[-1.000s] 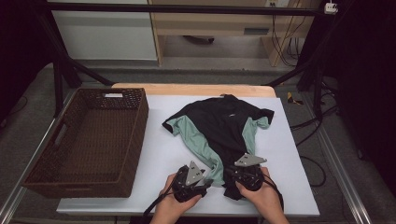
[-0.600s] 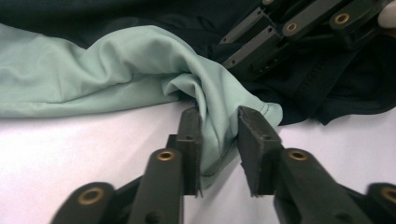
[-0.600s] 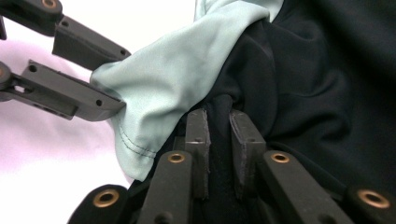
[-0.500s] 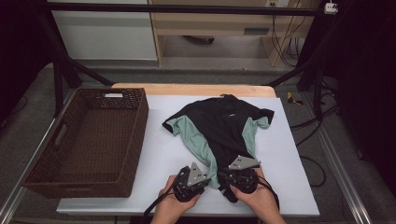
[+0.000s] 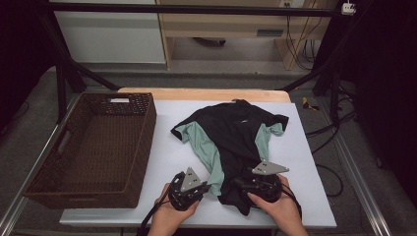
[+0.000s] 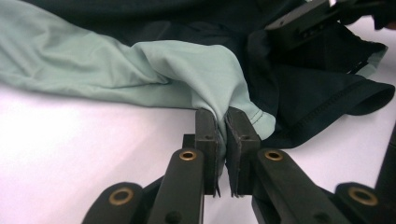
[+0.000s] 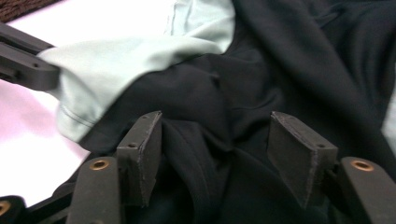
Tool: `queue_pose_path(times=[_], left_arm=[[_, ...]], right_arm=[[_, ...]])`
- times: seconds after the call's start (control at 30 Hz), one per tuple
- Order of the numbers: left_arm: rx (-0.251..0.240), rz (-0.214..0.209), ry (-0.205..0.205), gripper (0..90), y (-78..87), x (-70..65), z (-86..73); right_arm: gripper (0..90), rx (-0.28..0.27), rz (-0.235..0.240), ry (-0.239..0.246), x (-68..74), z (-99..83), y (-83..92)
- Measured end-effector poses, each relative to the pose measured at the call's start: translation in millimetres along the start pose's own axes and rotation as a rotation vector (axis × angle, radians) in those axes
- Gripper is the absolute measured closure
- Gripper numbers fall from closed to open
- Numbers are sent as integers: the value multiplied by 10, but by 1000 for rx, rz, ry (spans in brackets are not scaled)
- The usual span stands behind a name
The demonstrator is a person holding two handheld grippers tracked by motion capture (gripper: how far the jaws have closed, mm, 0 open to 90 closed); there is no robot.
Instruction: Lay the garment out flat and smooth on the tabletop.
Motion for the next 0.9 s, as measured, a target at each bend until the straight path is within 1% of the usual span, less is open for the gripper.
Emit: queue_pose_path(times=[0.1,0.17,0.23,0.33,0.4,0.47,0.6,0.7,0.8,0.87,0.9], left_arm=[[7,2,7,846,64,12,-43],[8,3,16,846,108,16,-66],[9,6,22,847,150,15,-88],[10,7,32,847,207,9,-117],[12,8,36,848,251,5,-139],[12,13,46,848,309,17,-171],[24,33,68,848,430,86,-287],[30,36,104,848,456,144,-379],[31,43,110,848,453,185,-383],[33,55,104,848,471,210,-391],[38,62,102,848,481,223,-406]], right_arm=[[320,-8,-14,-1,-42,17,52],[296,-19,-25,-11,-78,39,105],[278,-32,-35,-32,-124,57,169],[275,-34,-53,-48,-209,39,228],[283,-26,-79,-74,-290,0,271],[301,-23,-115,-105,-394,-54,332],[353,-4,-162,-144,-527,-191,443],[385,14,-168,-162,-572,-283,472],[419,28,-185,-186,-610,-346,477],[444,42,-194,-187,-616,-375,480],[452,40,-190,-187,-607,-386,478]])
Point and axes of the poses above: each handheld gripper's, and its own axes: y roughly backward along the jaws, z roughly out of its top, x roughly to its left, the point moved 8 cm from there along -y, roughly forward along the jaws, and after that the axes turned 6 degrees about -y, right-handed, at the moved point
